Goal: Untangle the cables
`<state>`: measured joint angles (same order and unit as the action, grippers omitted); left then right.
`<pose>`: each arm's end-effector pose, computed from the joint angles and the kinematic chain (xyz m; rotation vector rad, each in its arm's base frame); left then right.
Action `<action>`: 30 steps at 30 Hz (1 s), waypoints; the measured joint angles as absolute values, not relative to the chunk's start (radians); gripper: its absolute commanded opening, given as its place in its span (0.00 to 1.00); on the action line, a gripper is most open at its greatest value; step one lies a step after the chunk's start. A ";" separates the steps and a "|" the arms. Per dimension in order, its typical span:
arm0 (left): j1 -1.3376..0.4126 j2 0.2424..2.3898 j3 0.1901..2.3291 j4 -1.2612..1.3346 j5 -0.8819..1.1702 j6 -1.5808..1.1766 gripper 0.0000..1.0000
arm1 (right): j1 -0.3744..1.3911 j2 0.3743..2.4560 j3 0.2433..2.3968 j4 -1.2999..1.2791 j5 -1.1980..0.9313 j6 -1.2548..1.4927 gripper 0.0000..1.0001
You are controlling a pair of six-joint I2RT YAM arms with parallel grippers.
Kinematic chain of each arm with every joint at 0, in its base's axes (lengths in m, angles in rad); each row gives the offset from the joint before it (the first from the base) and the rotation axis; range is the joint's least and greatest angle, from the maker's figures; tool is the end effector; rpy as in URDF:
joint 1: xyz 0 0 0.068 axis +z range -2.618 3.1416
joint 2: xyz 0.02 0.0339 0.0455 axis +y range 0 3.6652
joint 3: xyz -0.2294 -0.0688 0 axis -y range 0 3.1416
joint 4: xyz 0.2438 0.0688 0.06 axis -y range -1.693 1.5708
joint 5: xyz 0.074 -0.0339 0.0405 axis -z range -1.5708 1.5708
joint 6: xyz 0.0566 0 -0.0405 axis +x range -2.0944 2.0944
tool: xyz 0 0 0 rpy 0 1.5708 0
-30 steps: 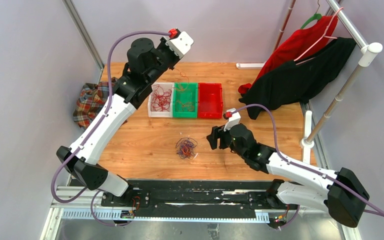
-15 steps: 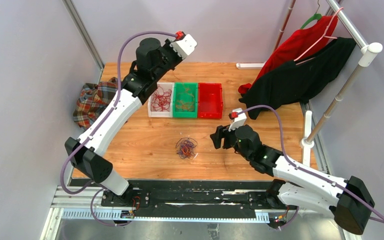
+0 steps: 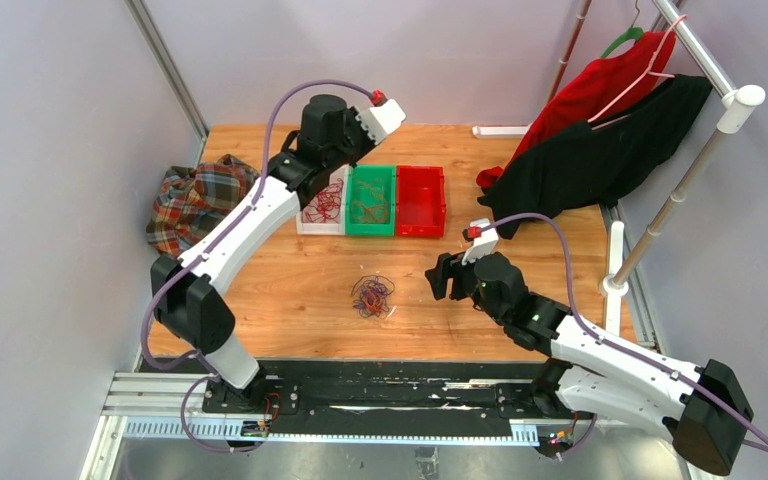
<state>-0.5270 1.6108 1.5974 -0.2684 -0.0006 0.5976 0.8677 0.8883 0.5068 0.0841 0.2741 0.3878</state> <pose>0.3451 -0.2007 0.3631 0.9875 1.5678 0.0497 0.1712 0.1783 0.2188 -0.2623 1.8841 0.6106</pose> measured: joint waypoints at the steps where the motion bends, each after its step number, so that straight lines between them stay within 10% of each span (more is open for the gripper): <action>1: -0.527 1.623 1.595 -0.273 0.001 0.592 0.00 | 0.868 0.888 0.506 0.084 0.274 0.389 0.68; 30: -0.547 2.029 1.575 -0.305 0.070 0.547 0.01 | 0.861 0.826 0.443 0.068 0.297 0.415 0.68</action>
<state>-0.5468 2.0289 1.5749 -0.3054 0.0700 0.5472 0.8608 0.8261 0.4435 0.0681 0.2970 0.4149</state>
